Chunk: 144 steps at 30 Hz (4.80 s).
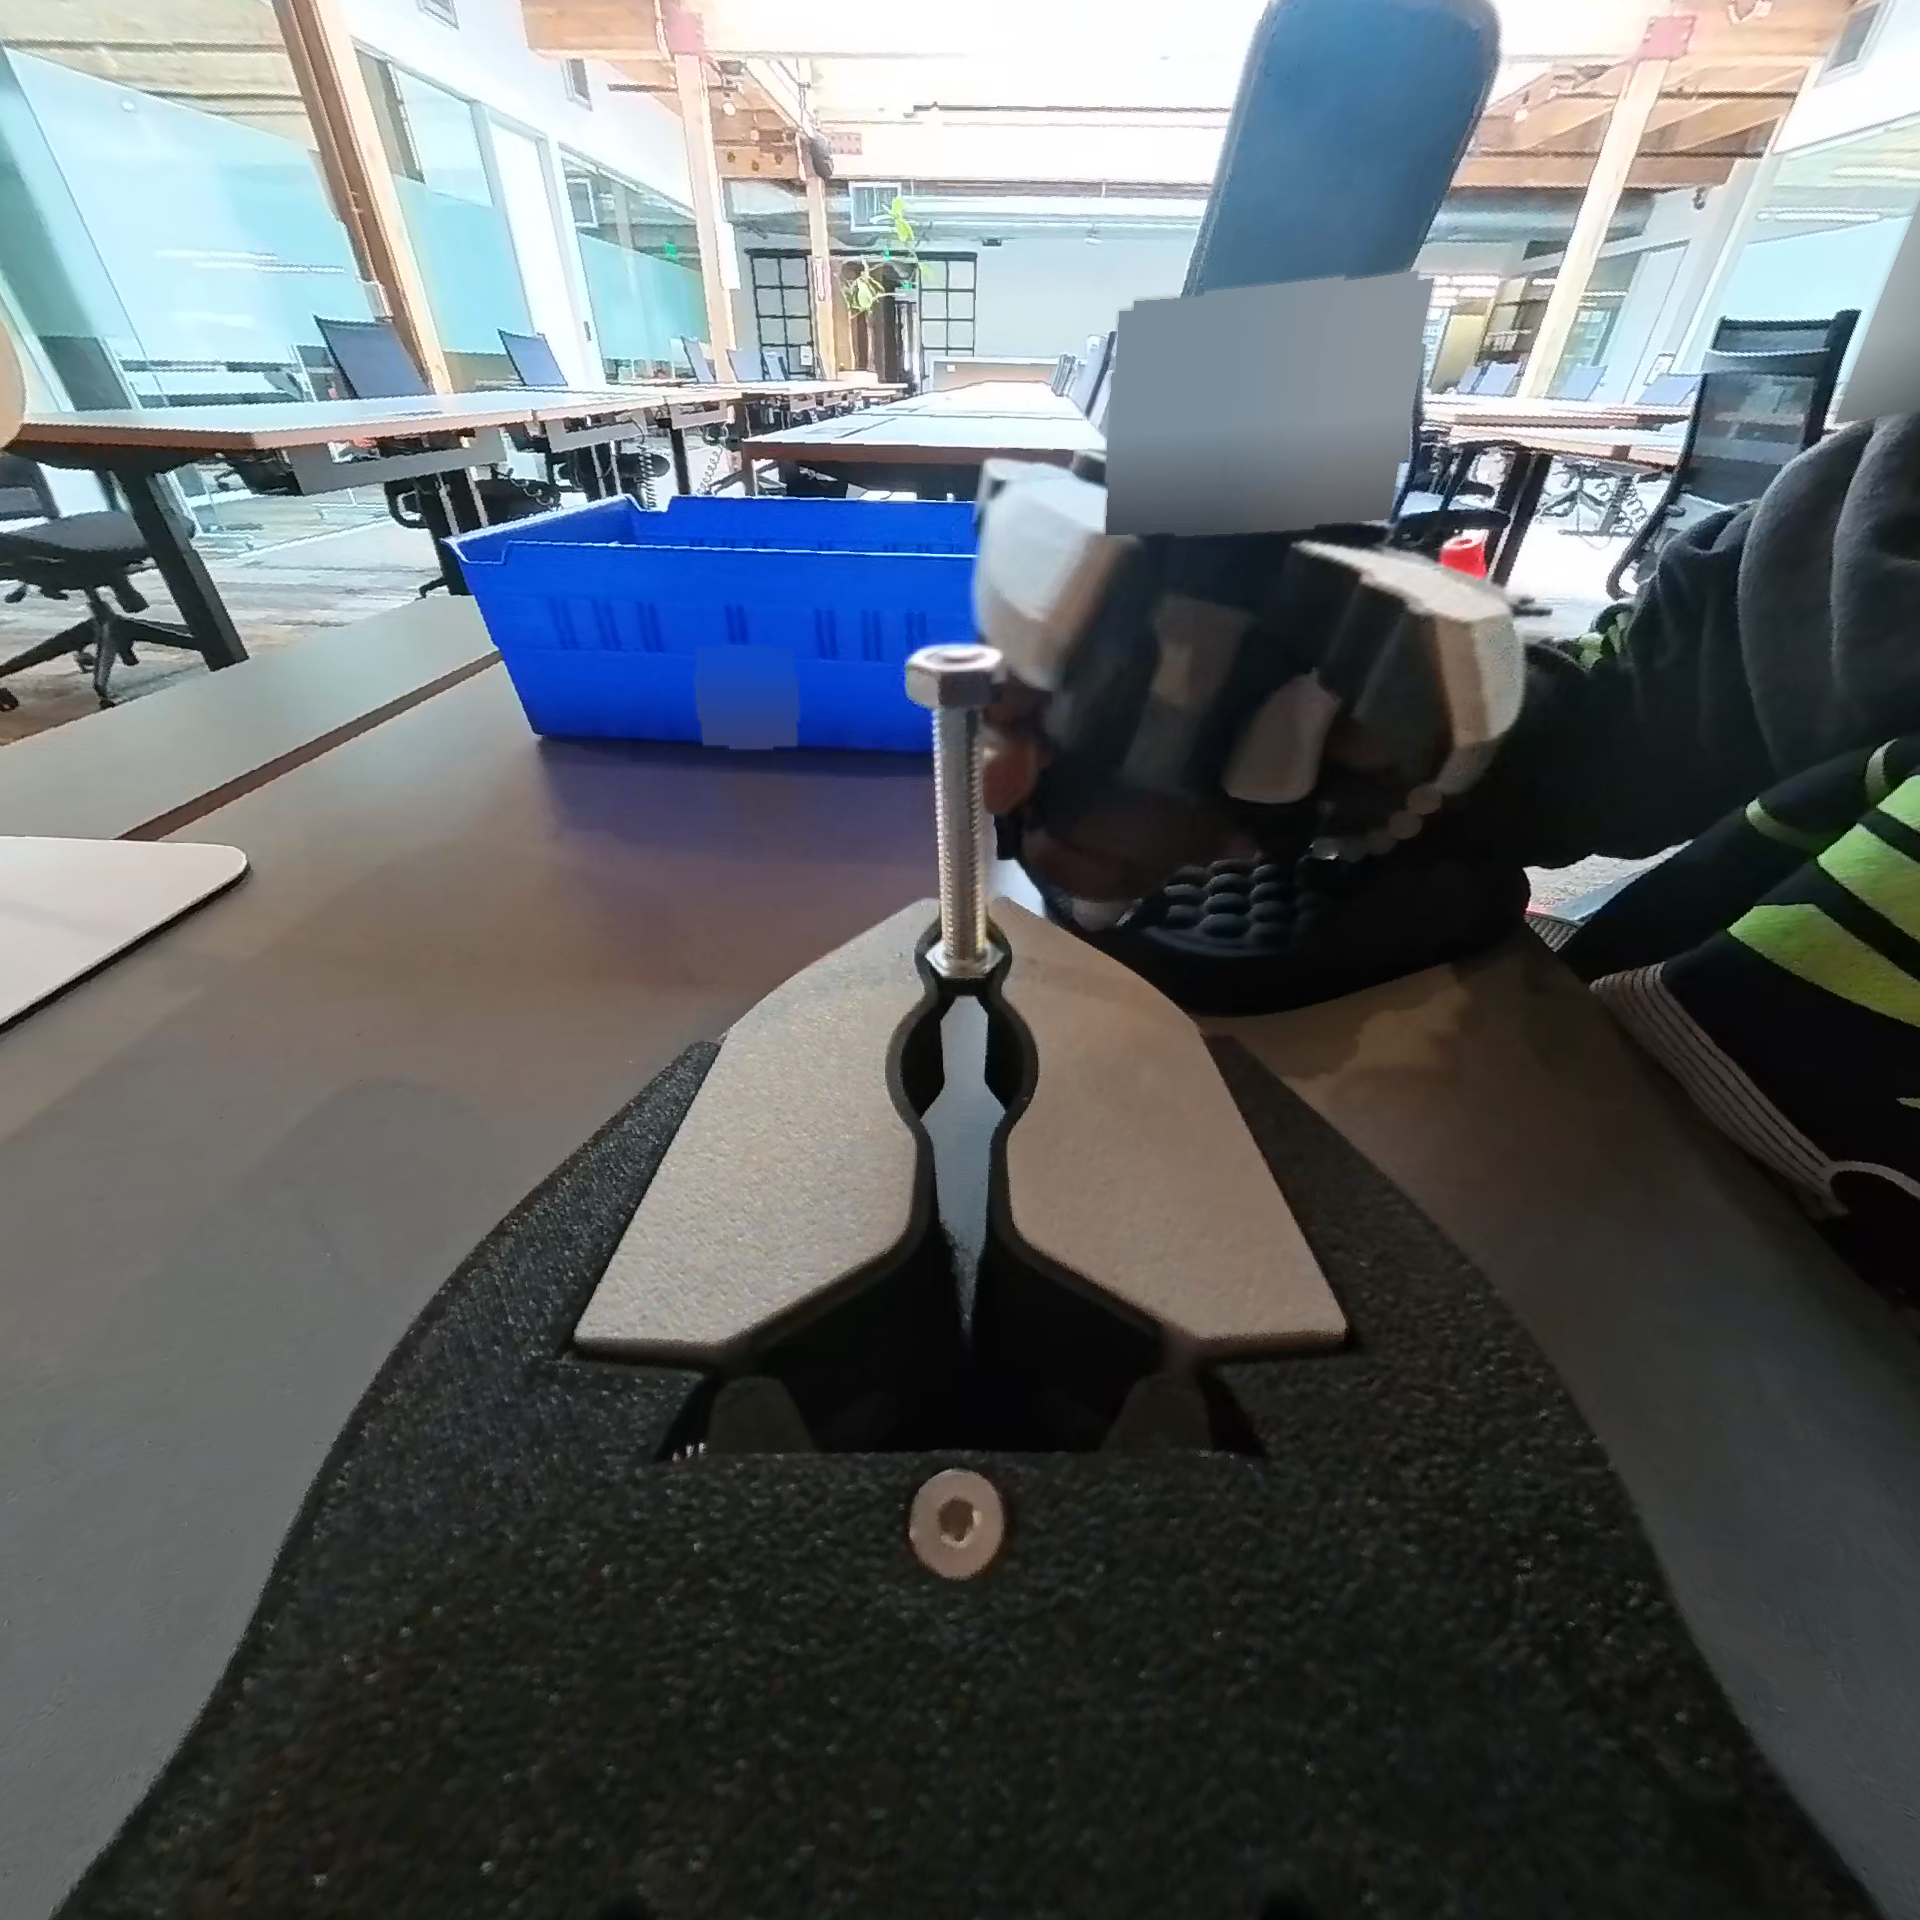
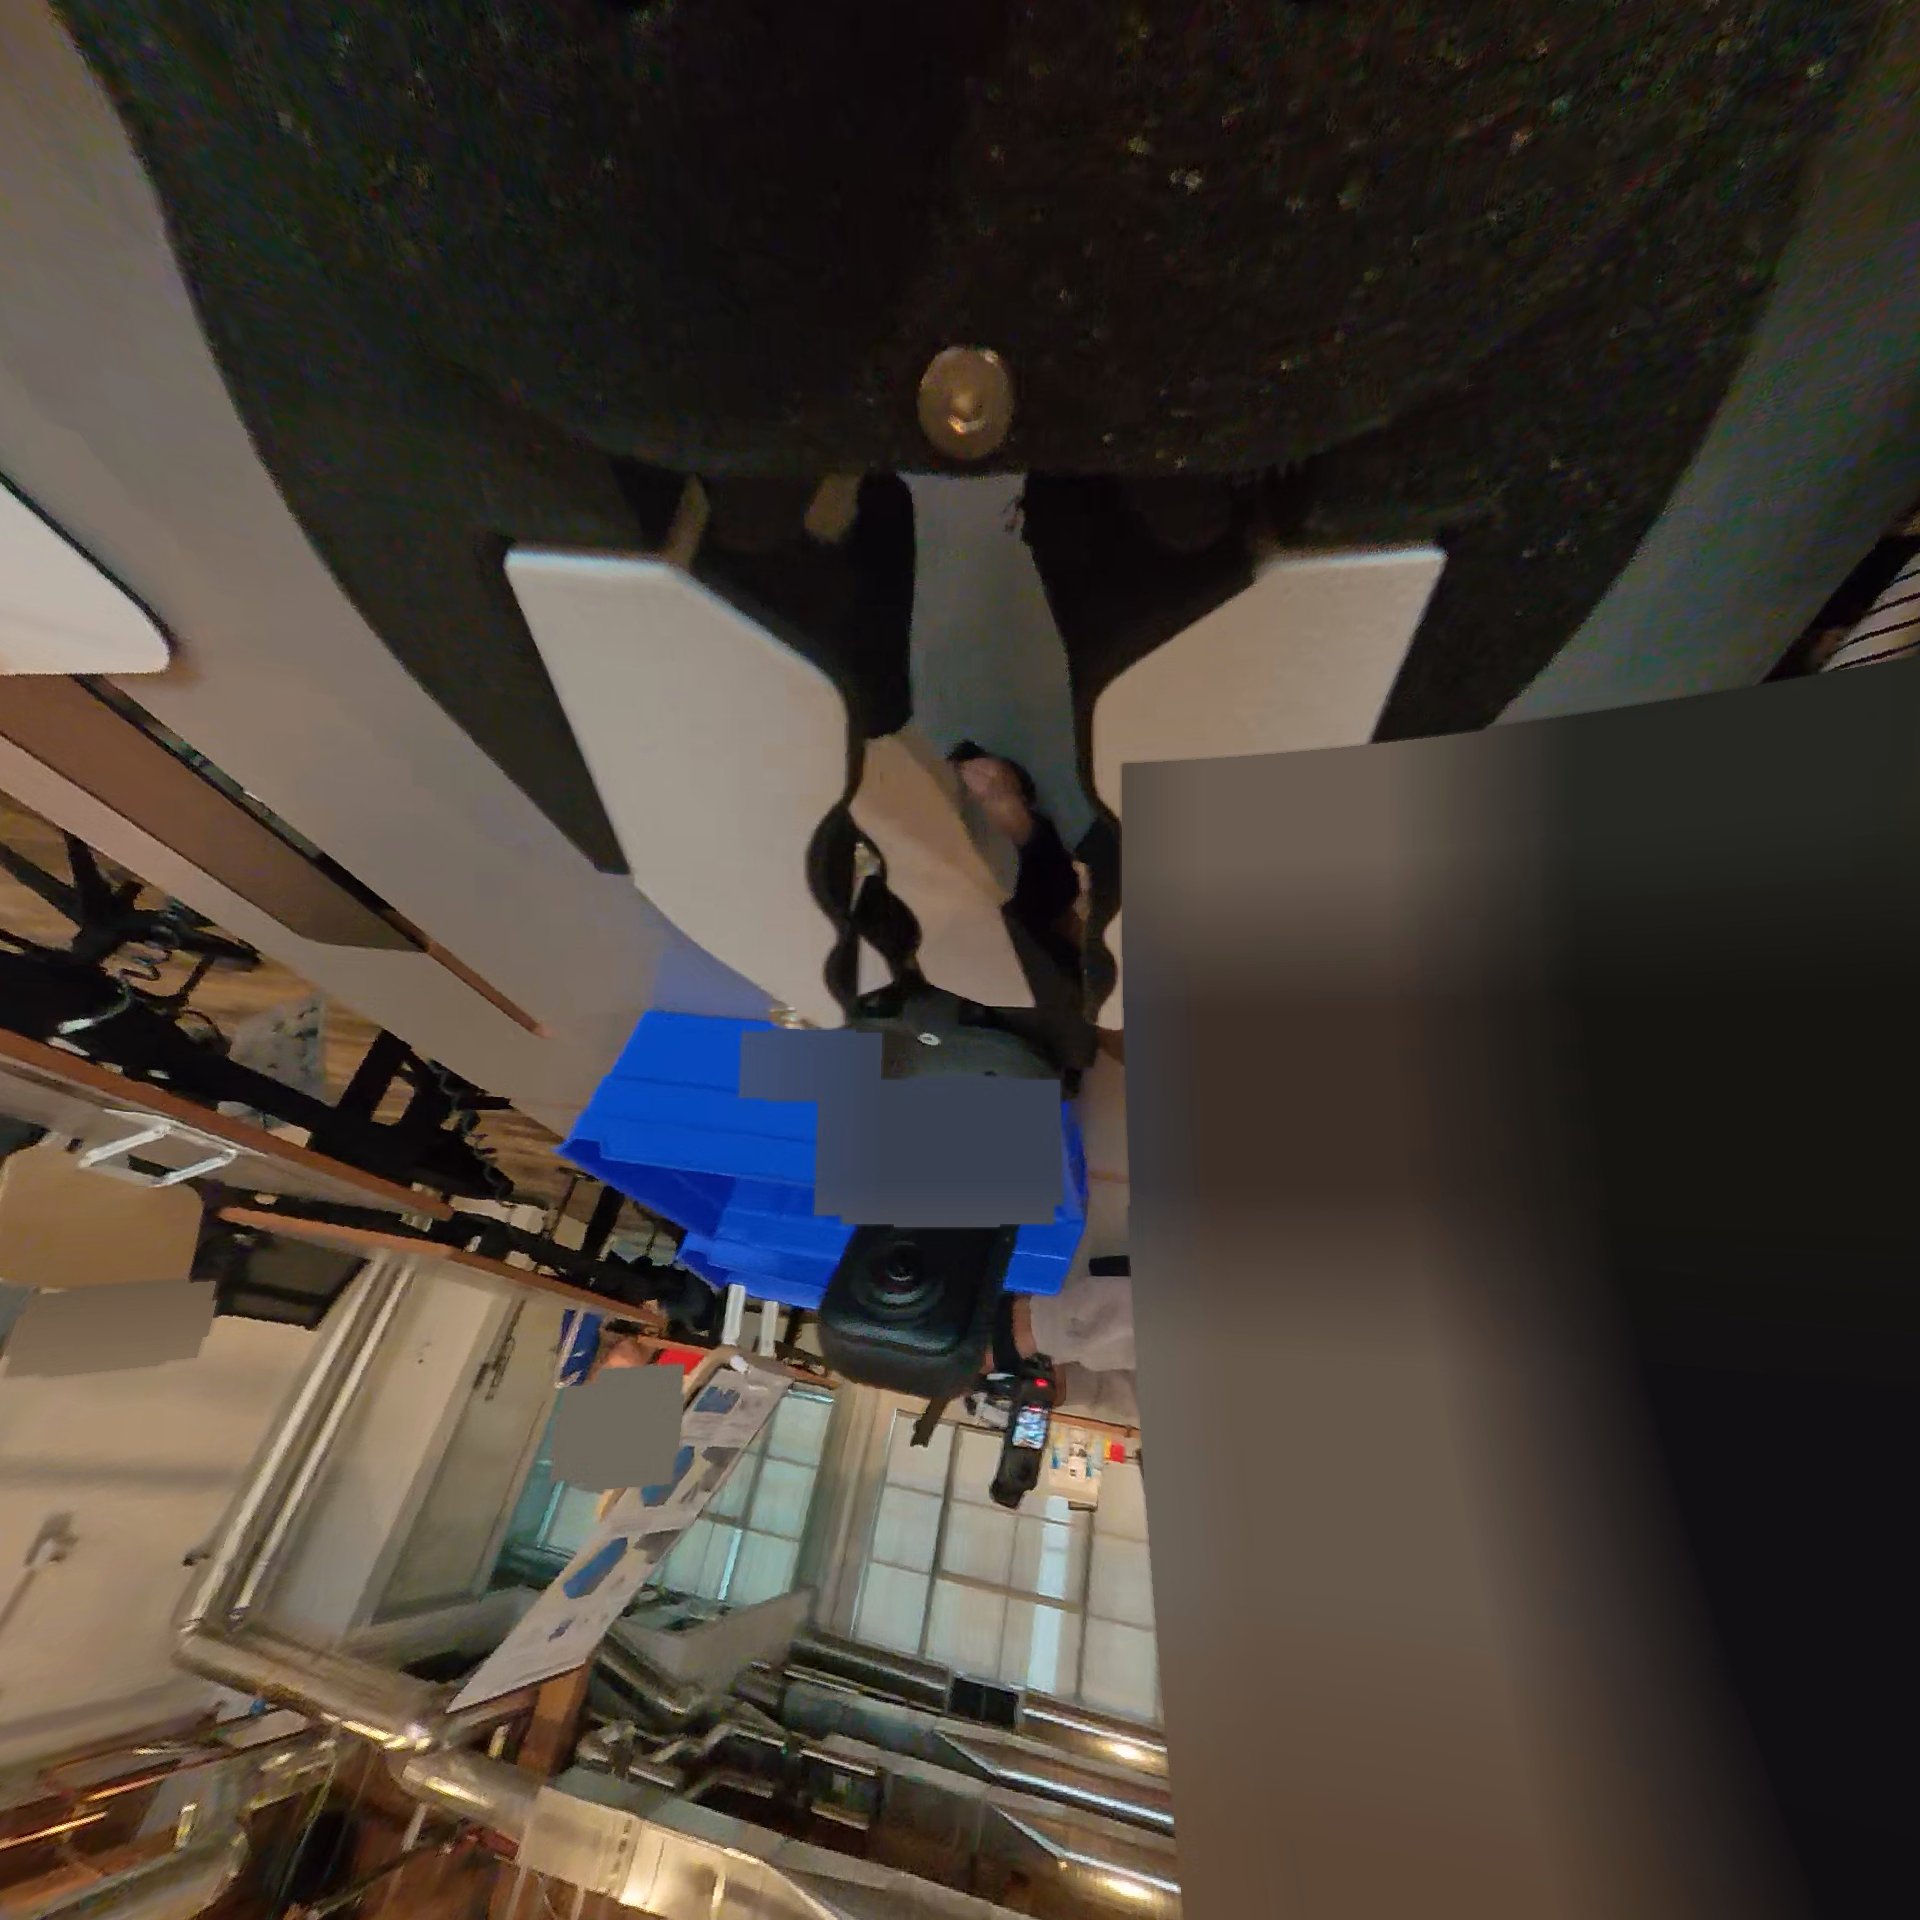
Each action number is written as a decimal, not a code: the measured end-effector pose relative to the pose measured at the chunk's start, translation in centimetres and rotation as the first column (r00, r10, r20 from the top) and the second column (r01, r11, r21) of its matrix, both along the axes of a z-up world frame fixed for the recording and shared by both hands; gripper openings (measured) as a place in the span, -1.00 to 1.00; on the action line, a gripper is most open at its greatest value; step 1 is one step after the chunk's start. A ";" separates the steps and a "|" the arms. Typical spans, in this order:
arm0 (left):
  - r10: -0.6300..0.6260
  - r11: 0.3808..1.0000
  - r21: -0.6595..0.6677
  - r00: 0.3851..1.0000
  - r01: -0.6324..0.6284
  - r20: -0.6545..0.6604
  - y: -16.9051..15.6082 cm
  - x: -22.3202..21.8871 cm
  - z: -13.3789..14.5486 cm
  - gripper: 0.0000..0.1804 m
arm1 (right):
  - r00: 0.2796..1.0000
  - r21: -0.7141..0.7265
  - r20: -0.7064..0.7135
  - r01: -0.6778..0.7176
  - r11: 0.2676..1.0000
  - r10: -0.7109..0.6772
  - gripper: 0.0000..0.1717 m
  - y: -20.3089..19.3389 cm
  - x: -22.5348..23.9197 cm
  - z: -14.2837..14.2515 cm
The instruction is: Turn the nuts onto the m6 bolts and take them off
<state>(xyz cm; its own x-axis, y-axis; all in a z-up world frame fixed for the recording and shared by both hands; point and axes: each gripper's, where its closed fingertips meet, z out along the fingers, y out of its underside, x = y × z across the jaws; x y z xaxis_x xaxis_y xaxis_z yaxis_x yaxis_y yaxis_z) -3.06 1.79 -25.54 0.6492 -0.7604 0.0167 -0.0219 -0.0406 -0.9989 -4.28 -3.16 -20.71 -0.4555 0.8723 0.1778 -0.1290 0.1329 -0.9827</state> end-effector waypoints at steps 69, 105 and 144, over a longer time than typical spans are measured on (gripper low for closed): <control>0.007 1.000 -0.009 1.000 -0.007 -0.006 0.0 0.0 -0.1 -0.97 | 0.999 -0.018 0.031 0.037 0.999 -0.036 -0.19 0.6 -0.7 -0.4; 0.010 1.000 -0.011 1.000 -0.010 -0.002 0.0 -0.1 -0.1 -0.97 | 0.998 0.003 0.016 0.068 0.998 -0.068 -0.27 1.0 -0.8 -0.5; 0.012 1.000 -0.012 1.000 -0.012 -0.005 0.1 0.0 -0.1 -0.97 | 0.995 0.006 -0.016 0.094 0.996 -0.094 -0.25 1.3 -0.8 -0.1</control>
<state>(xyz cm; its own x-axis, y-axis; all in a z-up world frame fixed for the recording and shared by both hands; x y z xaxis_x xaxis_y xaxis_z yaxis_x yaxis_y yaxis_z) -3.09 1.88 -25.67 0.6583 -0.7524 0.0224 -0.0264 -0.0528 -0.9983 -5.09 -1.83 -20.80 -0.3684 0.9100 0.1903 -0.1308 0.1519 -0.9797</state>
